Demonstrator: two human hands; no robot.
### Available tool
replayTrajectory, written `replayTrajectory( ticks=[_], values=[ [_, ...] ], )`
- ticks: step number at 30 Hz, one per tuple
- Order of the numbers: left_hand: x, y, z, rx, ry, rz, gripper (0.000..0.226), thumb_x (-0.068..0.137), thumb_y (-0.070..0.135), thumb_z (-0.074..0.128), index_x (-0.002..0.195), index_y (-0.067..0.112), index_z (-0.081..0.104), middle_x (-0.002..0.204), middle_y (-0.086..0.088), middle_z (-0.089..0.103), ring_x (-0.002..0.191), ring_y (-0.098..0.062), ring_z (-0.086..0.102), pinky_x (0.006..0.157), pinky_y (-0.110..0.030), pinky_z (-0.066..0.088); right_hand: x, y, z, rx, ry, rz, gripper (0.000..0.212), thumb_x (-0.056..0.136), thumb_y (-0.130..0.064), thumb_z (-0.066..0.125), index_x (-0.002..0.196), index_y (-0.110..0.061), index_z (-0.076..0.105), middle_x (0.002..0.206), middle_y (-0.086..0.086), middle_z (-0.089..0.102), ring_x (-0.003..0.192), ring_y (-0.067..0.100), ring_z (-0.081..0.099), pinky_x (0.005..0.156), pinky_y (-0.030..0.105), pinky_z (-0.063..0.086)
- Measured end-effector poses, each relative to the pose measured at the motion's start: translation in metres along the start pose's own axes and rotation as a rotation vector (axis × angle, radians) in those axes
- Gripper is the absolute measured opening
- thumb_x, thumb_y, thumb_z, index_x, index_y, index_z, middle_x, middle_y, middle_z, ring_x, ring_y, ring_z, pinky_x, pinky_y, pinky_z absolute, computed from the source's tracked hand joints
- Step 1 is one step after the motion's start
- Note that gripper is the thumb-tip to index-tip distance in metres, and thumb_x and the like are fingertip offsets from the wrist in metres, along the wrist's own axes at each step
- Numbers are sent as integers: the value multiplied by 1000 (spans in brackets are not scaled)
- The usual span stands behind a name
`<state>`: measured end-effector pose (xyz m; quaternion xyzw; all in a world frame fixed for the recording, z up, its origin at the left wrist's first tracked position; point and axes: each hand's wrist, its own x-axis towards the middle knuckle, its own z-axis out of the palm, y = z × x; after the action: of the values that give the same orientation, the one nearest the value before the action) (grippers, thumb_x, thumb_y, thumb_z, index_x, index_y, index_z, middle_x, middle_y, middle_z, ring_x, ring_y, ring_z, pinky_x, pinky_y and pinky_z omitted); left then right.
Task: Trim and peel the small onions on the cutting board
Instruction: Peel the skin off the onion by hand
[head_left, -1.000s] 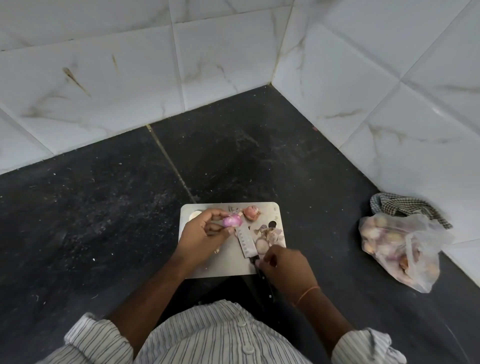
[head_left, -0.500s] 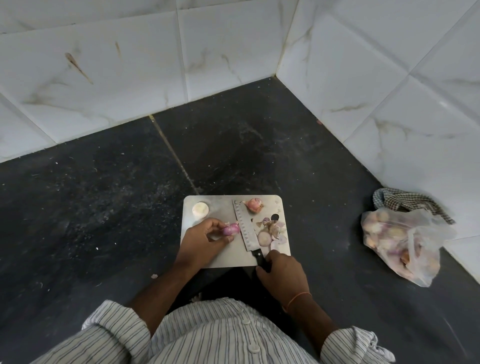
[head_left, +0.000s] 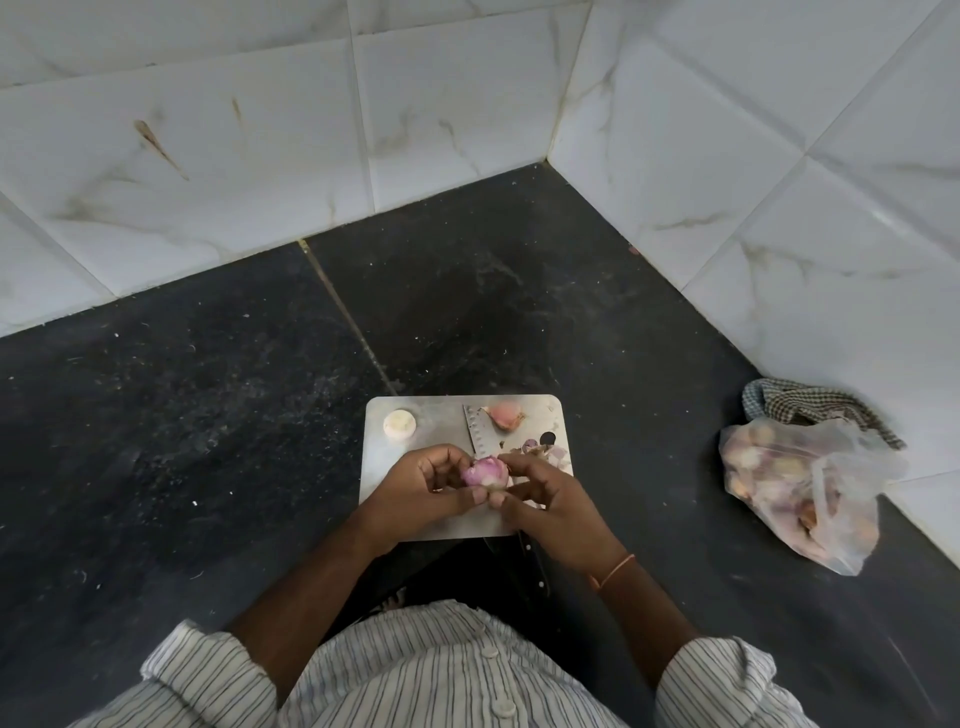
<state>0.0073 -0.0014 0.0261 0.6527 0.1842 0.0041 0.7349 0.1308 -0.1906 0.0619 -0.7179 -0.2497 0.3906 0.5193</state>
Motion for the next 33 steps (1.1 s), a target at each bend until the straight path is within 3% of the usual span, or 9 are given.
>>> replayTrajectory(
  ticks=[3, 6, 9, 12, 16, 19, 25, 29, 33],
  values=[
    [-2, 9, 1, -57, -46, 22, 26, 85, 25, 86, 99, 10, 70, 100, -16, 74, 90, -16, 68, 78, -25, 56, 2, -3, -3, 125, -3, -7, 31, 90, -21, 82, 116, -38, 78, 112, 3, 78, 90, 24, 70, 80, 49, 62],
    [1, 11, 3, -32, -64, 69, 26, 89, 16, 85, 100, 0, 69, 113, -22, 69, 96, -20, 67, 79, -29, 58, 3, -4, -7, 160, 5, -34, 32, 81, -31, 86, 112, -34, 78, 111, 5, 77, 90, 30, 70, 82, 60, 60],
    [1, 15, 8, -42, -37, 81, 15, 92, 13, 82, 97, 3, 72, 111, -17, 67, 94, -21, 68, 76, -30, 58, 3, -3, -8, 247, 8, -27, 25, 89, -20, 86, 112, -26, 77, 105, 12, 78, 90, 36, 68, 81, 49, 62],
    [2, 20, 15, -86, -24, 69, 11, 96, 7, 80, 105, 7, 74, 109, -17, 73, 94, -21, 70, 74, -31, 59, 0, -6, -8, 313, 48, -10, 23, 88, -13, 79, 111, -17, 76, 101, 10, 79, 89, 26, 73, 78, 34, 65],
    [7, 27, 22, -54, 83, 34, 14, 91, 9, 85, 98, 19, 78, 91, 2, 77, 78, -16, 69, 69, -30, 59, -3, -8, -11, 320, 130, -12, 30, 87, -7, 77, 115, -9, 70, 98, 5, 81, 84, 16, 77, 73, 29, 64],
    [12, 29, 26, -15, 130, 41, 18, 90, 9, 86, 93, 25, 80, 83, 6, 76, 71, -9, 68, 65, -27, 58, -2, -7, -14, 365, 177, 8, 29, 86, -11, 79, 114, -11, 72, 99, 9, 80, 83, 20, 76, 72, 30, 63],
    [26, 32, 28, 146, 74, 31, 11, 96, 16, 82, 99, 26, 79, 92, 10, 79, 78, -9, 69, 66, -26, 58, -2, 0, -19, 550, 249, 119, 40, 88, -24, 78, 124, -10, 71, 115, 23, 76, 94, 31, 72, 74, 36, 61],
    [40, 26, 29, 249, 59, -23, 7, 97, 23, 81, 103, 26, 79, 98, 11, 79, 84, -6, 71, 71, -22, 57, 0, -2, -32, 723, 278, 187, 41, 92, -26, 73, 127, -6, 68, 113, 19, 77, 90, 23, 75, 70, 32, 60],
    [58, 19, 36, 441, 83, -55, 8, 94, 33, 83, 96, 33, 76, 91, 21, 76, 82, 1, 70, 73, -18, 55, 6, 8, -49, 777, 296, 221, 44, 92, -30, 76, 130, -9, 69, 127, 22, 72, 107, 29, 69, 81, 40, 54]
  ],
)
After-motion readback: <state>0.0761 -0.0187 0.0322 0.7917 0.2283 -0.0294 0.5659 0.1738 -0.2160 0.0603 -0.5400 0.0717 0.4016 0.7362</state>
